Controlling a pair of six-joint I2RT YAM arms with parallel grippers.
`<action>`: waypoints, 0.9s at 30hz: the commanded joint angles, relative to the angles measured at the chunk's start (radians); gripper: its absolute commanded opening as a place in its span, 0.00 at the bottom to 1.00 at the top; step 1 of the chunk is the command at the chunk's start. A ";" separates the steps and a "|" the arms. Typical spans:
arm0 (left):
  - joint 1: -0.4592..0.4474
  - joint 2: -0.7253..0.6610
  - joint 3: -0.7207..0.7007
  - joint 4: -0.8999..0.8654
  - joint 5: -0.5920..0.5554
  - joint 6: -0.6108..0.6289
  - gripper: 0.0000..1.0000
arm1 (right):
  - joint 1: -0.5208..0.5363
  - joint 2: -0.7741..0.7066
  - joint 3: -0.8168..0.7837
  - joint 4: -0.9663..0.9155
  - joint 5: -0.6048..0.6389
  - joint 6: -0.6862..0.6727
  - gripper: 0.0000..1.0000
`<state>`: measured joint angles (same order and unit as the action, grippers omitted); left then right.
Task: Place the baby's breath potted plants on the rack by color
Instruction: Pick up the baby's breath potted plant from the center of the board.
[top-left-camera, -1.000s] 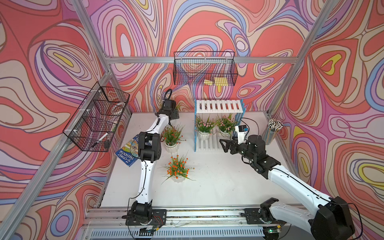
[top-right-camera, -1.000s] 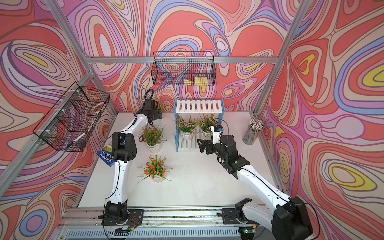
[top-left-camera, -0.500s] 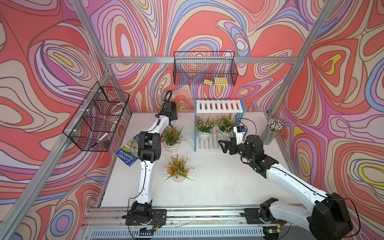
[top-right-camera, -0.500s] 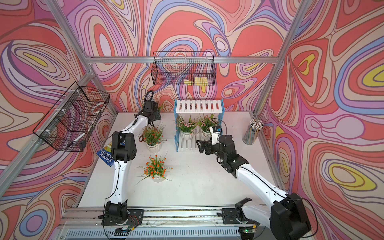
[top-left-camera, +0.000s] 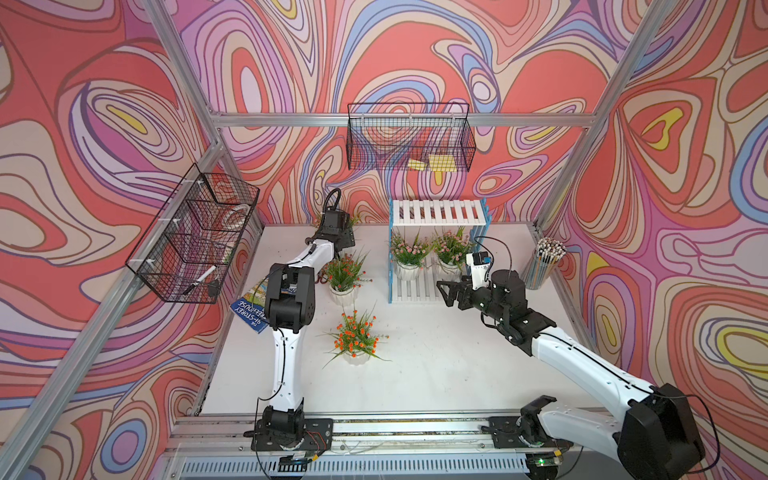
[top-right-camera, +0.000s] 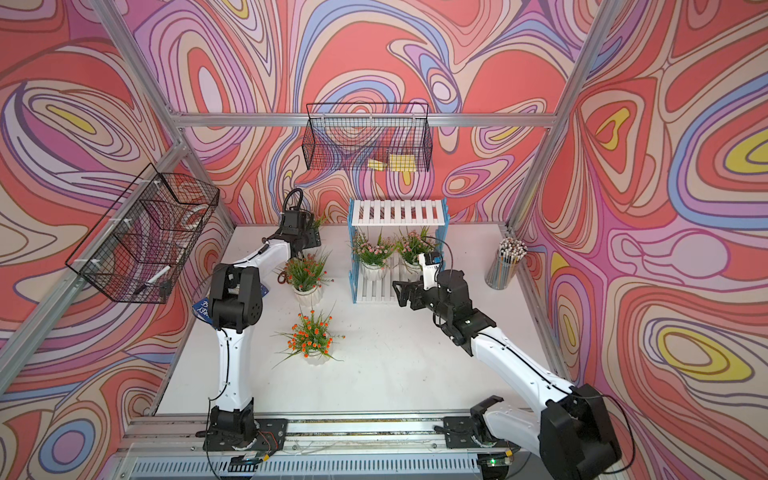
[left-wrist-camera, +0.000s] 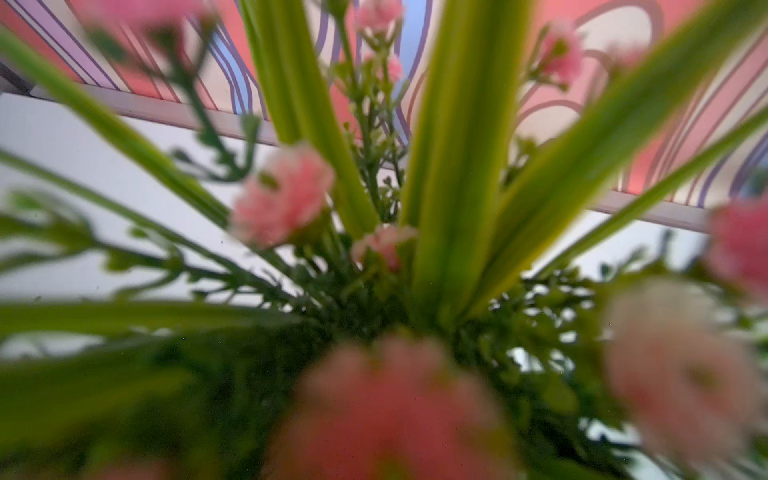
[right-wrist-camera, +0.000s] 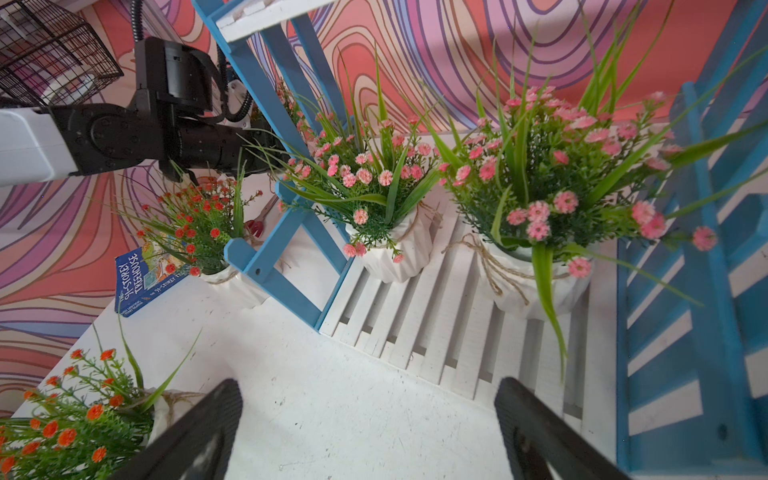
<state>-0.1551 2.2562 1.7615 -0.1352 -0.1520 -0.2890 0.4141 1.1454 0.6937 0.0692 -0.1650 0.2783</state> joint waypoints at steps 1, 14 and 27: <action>0.006 -0.093 -0.080 0.093 0.048 0.013 0.63 | 0.007 0.009 -0.016 0.030 0.001 -0.005 0.98; 0.013 -0.307 -0.324 0.176 0.098 0.018 0.62 | 0.007 -0.010 -0.049 0.056 -0.005 0.009 0.98; 0.012 -0.439 -0.292 0.070 0.159 0.069 0.61 | 0.006 -0.029 -0.060 0.055 0.001 0.013 0.98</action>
<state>-0.1467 1.8835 1.4250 -0.0772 -0.0174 -0.2459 0.4141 1.1301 0.6392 0.1135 -0.1654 0.2829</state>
